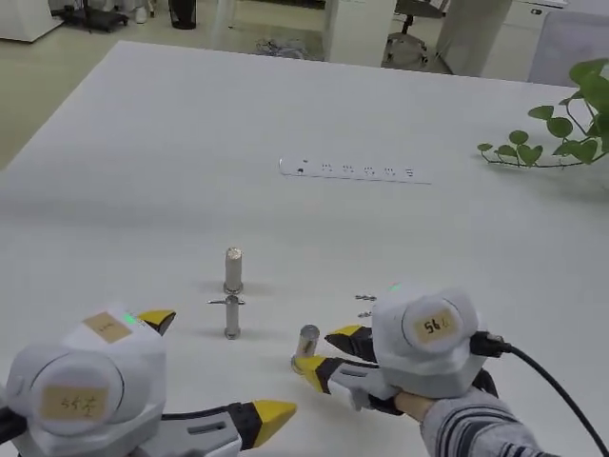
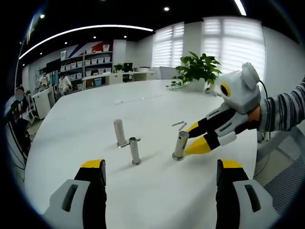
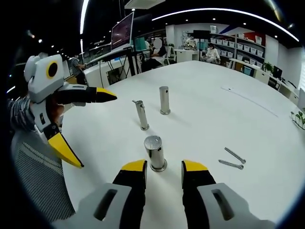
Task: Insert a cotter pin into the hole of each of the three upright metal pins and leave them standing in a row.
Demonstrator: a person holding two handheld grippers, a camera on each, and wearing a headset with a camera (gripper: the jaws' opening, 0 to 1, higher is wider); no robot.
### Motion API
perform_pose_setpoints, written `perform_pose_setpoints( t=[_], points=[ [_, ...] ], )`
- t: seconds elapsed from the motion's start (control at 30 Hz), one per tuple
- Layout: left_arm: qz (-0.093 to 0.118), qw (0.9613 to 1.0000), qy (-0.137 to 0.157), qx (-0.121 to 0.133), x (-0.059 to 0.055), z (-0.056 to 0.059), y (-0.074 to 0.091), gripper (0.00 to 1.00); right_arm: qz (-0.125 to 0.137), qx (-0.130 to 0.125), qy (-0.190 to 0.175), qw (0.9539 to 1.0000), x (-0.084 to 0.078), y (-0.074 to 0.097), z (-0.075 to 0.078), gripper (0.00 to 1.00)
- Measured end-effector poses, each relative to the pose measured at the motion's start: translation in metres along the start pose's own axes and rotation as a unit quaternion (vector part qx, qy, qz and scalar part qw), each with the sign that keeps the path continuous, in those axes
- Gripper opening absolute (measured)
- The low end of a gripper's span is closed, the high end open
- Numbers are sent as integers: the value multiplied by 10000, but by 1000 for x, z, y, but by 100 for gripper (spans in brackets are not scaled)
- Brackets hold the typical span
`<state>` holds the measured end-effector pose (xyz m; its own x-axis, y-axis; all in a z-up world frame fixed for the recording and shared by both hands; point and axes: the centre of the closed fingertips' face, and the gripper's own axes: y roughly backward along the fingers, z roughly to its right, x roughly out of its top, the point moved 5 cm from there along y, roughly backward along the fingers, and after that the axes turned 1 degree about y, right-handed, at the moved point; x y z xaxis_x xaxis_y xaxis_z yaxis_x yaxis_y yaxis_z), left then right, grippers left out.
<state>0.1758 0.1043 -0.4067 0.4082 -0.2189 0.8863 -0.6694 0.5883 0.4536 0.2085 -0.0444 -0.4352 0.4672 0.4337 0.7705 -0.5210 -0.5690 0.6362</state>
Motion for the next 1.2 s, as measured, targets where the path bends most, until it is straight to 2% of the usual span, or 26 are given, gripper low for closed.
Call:
perform_pose_setpoints(
  t=[0.13, 0.3, 0.57, 0.77, 1.0, 1.13, 1.2],
  points=[
    [-12, 10000, -6, 23, 0, 0, 0, 96, -95, 78, 106, 9999, -1, 8, 9, 25],
    [0, 10000, -1, 34, -1, 0, 0, 96, -284, 162, 271, 9991, -2, 17, 28, 25],
    [-15, 10000, 29, 77, -3, -3, 0, 96, -611, 278, 715, 9952, 5, 25, 58, 23],
    [-25, 10000, 31, 74, -4, -4, -1, 95, -954, 372, 1122, 9884, 10, 23, 76, 22],
    [41, 10000, -44, 65, -1, -3, -1, 93, -1331, 431, 1303, 9816, 9, 15, 94, 19],
    [35, 10000, -45, 71, -2, -4, 0, 92, -1578, 486, 1471, 9752, 5, 11, 102, 18],
    [40, 10000, -39, 64, -2, -4, 0, 90, -1694, 529, 1622, 9707, 3, 9, 103, 17]
  ],
)
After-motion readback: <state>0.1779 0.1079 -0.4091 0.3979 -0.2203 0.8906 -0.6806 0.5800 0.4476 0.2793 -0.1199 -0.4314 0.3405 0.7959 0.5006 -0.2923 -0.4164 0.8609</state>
